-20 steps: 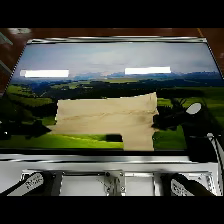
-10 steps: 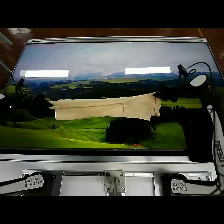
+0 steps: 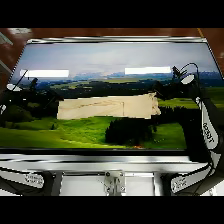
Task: Fold the shirts.
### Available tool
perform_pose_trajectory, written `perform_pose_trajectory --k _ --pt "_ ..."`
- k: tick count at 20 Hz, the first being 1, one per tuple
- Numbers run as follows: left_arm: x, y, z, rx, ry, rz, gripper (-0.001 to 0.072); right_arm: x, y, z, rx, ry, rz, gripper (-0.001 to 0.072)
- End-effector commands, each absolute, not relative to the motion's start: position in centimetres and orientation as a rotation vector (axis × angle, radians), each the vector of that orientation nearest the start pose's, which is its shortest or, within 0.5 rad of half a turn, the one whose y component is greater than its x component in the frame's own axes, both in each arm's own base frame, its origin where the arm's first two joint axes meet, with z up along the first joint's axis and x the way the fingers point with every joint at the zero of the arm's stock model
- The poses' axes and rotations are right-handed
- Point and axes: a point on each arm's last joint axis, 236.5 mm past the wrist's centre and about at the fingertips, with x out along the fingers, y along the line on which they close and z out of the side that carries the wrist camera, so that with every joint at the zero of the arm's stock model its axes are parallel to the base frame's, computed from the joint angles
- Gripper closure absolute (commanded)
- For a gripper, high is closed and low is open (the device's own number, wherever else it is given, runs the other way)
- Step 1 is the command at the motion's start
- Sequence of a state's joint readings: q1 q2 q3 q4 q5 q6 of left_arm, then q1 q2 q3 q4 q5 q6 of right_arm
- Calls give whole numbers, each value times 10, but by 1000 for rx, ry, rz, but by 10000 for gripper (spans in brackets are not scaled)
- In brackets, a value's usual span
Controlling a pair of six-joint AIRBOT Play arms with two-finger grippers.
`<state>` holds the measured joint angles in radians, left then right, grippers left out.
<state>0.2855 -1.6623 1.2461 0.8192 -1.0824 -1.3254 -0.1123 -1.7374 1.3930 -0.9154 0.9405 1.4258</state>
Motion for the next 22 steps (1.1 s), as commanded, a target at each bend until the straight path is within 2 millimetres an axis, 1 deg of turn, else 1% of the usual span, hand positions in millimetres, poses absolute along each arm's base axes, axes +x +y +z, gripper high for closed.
perform_pose_trajectory --k 1,2,3,4,5,6,7,9,11,13,15,16,17,18,19,20,22 --pt "454 5 -48 -801 1268 -203 185 495 28 -58 443 1188 201 85" --pt "453 14 -40 -814 1269 -206 185 486 9 -59 403 1218 161 70" --pt "449 21 -32 -827 1276 -213 185 478 -4 -63 409 1252 124 31" --pt "445 25 -26 -833 1286 -224 185 467 -9 -68 443 1300 118 31" --pt "440 27 -22 -839 1294 -232 186 458 -8 -73 479 1346 130 31" --pt "437 26 -17 -838 1300 -241 186 451 -2 -80 519 1384 154 31" --pt "435 23 -12 -831 1300 -251 186 447 7 -85 555 1411 191 31" --pt "434 17 0 -806 1284 -269 186 451 33 -93 653 1419 260 31" --pt "434 13 13 -781 1261 -281 186 458 51 -102 717 1415 296 31" --pt "434 5 27 -748 1236 -304 186 454 65 -117 737 1455 300 31" --pt "435 -6 41 -742 1207 -338 186 449 75 -130 762 1502 284 34" --pt "437 -14 48 -741 1188 -374 186 447 79 -134 768 1516 281 153" --pt "440 -26 55 -736 1165 -424 189 447 82 -133 759 1513 288 522" --pt "442 -40 61 -710 1140 -489 215 449 84 -126 772 1500 300 632" --pt "443 -53 64 -680 1127 -536 297 452 87 -112 774 1473 340 648" --pt "445 -68 63 -655 1125 -559 399 455 91 -93 753 1433 390 647" --pt "450 -107 58 -607 1125 -603 602 457 93 -49 717 1358 428 648"
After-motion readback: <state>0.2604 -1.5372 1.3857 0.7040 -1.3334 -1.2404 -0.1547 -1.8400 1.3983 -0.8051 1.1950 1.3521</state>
